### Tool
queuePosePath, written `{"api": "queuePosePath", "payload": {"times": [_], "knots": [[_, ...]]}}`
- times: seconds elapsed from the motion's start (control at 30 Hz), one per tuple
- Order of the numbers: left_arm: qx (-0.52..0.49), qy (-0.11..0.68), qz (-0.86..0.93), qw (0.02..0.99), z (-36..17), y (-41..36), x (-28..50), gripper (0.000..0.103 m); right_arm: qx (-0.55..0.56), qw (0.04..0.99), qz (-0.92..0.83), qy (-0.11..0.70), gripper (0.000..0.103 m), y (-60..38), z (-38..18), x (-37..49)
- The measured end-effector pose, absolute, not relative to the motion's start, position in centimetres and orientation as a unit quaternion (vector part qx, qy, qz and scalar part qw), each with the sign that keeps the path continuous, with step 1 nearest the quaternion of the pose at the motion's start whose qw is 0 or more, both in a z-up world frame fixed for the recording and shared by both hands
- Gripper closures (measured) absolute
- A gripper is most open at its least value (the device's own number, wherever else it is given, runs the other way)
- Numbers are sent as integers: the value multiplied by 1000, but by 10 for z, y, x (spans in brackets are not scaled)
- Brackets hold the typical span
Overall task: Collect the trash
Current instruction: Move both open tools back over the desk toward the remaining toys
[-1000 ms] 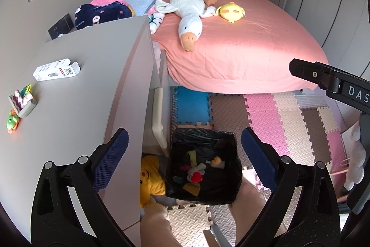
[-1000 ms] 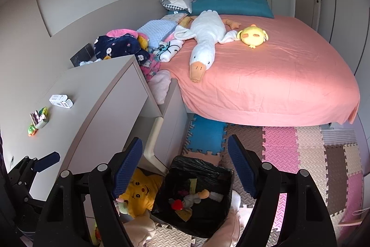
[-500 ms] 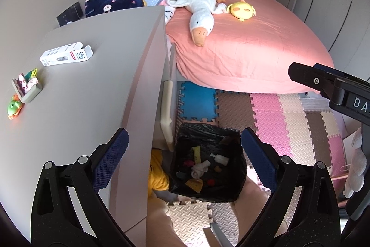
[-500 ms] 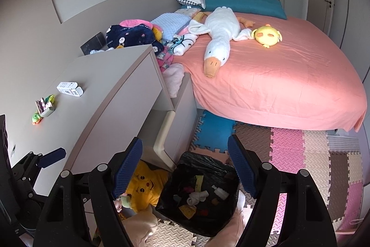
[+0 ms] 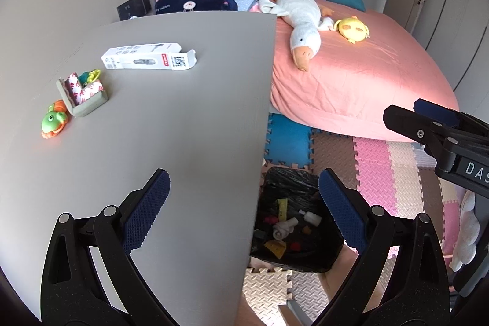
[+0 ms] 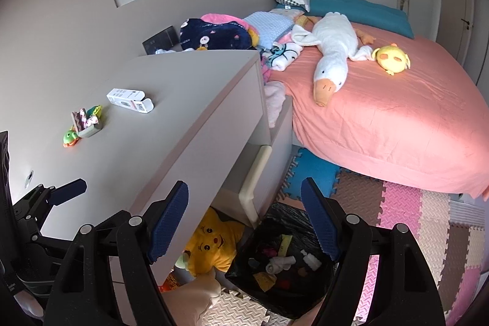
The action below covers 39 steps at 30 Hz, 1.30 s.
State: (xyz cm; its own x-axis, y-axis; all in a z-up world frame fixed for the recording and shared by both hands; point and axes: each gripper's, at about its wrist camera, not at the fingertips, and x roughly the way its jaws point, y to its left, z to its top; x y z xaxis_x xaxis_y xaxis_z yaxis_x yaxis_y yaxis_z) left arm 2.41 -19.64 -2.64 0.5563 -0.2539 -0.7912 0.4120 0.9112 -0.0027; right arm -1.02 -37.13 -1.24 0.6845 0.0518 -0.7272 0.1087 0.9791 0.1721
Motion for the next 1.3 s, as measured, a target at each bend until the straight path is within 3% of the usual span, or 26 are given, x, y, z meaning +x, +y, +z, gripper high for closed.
{"api": "queuePosePath", "payload": {"times": [1.3], "knots": [[10, 441, -61, 896, -29, -38, 101, 8, 38, 903, 93, 418, 27, -244, -19, 101]]}}
